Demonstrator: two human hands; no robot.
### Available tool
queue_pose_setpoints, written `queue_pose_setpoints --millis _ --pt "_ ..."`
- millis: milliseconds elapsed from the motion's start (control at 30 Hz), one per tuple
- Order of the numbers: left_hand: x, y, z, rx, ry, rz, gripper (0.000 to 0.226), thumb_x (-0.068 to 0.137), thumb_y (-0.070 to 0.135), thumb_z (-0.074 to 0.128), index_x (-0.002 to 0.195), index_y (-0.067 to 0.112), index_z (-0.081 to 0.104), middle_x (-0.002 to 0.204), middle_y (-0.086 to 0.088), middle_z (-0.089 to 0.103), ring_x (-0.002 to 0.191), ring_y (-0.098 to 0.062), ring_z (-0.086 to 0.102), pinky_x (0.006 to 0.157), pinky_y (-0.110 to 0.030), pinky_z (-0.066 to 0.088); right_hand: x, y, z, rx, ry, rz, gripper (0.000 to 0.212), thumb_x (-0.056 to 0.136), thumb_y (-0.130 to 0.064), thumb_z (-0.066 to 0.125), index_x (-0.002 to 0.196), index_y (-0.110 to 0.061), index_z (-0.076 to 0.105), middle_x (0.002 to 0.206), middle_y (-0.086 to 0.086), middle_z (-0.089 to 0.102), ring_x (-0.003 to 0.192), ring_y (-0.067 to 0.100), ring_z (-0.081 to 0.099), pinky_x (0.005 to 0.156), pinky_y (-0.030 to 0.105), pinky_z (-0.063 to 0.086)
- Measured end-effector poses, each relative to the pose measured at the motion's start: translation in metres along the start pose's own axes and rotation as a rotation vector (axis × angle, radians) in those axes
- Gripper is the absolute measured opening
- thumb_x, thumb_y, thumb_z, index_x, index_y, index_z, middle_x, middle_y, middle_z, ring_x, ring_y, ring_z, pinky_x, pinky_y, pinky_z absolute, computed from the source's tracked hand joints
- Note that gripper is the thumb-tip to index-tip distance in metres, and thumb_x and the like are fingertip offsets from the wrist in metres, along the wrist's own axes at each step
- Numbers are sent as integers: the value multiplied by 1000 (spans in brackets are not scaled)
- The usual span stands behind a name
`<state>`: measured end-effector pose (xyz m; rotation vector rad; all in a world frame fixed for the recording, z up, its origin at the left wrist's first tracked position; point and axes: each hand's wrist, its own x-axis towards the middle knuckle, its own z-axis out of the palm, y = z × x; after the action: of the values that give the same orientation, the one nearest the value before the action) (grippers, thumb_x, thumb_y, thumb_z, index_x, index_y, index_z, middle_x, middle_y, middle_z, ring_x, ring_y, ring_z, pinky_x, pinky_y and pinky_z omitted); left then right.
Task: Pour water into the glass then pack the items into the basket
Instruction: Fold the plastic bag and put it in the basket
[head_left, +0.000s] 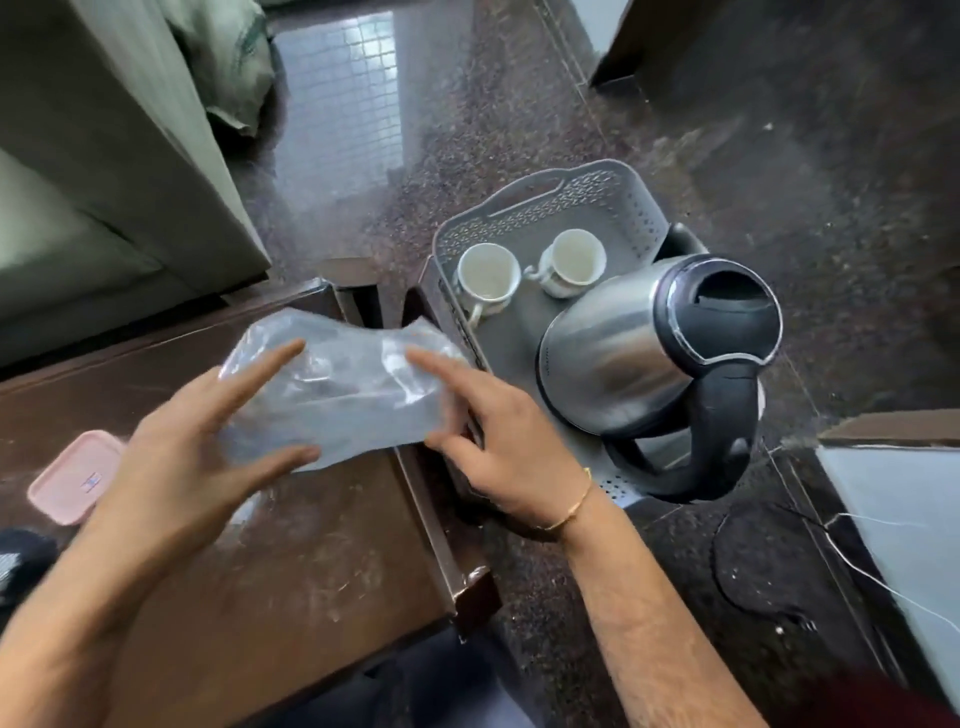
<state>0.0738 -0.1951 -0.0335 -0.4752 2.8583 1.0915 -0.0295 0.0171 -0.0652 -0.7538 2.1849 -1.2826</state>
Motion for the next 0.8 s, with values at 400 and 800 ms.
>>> queue_pose_setpoints --millis 400,800 --pt "41 73 14 -802 162 -122 12 77 28 70 85 21 66 75 6 71 67 -5 62 59 -19 52 2 -43 -26 653 403 228 107 56 -37 79 143 -25 17 147 -5 30 137 1 30 116 27 25" --pt "30 100 96 -920 -20 3 40 80 38 64 112 17 54 113 -5 64 106 -17 61 95 -32 49 -113 -10 -25 -175 864 214 25 75 -27 69 96 -19 59 80 -8 59 73 5 57 72 25 54"
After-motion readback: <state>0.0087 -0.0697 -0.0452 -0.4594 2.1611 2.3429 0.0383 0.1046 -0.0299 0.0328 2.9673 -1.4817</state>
